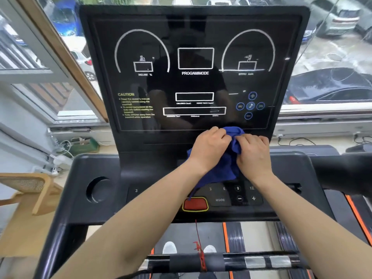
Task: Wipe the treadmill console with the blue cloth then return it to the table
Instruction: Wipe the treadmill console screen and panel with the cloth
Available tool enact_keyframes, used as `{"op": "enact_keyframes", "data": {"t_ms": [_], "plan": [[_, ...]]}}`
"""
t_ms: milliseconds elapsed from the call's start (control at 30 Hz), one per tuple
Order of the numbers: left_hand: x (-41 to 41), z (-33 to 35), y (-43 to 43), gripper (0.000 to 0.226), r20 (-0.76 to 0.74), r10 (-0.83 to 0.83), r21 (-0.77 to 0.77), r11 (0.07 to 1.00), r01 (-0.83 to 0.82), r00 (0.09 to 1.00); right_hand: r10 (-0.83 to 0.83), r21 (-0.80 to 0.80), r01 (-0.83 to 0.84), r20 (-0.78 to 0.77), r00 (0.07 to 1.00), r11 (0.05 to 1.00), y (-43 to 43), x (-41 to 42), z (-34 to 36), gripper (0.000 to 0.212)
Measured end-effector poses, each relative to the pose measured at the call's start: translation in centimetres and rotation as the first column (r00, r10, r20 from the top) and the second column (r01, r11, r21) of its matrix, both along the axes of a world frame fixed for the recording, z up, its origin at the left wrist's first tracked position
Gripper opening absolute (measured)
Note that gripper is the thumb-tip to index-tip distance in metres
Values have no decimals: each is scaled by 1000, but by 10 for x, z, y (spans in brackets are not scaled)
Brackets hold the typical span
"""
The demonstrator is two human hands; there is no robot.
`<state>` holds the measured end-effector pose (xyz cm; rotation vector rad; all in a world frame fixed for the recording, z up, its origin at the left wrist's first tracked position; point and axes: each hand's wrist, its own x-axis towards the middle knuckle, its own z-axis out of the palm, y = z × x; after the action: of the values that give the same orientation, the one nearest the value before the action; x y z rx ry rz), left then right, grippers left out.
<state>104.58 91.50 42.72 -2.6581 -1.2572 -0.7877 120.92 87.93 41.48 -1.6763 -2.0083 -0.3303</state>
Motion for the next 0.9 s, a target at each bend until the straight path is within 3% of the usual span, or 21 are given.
{"op": "enact_keyframes", "data": {"t_ms": [100, 367, 433, 567, 733, 900], "plan": [[-53, -10, -1, 10, 26, 30, 10, 999, -31, 999, 79, 3, -79, 11, 997, 997, 4, -49, -1, 30], [-207, -20, -14, 13, -46, 207, 61, 977, -204, 977, 299, -16, -299, 5, 954, 954, 16, -198, 0, 12], [-230, -16, -20, 12, 24, 307, 69, 949, -308, 951, 363, -25, -363, 13, 932, 932, 19, -223, 6, 13], [-254, 6, -27, 21, 291, 519, 5, 839, -544, 804, 451, 144, -461, 99, 887, 875, 32, -253, 25, 13], [-218, 12, -7, 13, 334, 572, -54, 805, -591, 749, 478, 95, -533, 333, 813, 840, 54, -227, 25, 25], [-149, 6, 0, 18, 266, 343, 82, 923, -376, 901, 397, 174, -491, 393, 829, 854, 60, -116, 19, 27]]}}
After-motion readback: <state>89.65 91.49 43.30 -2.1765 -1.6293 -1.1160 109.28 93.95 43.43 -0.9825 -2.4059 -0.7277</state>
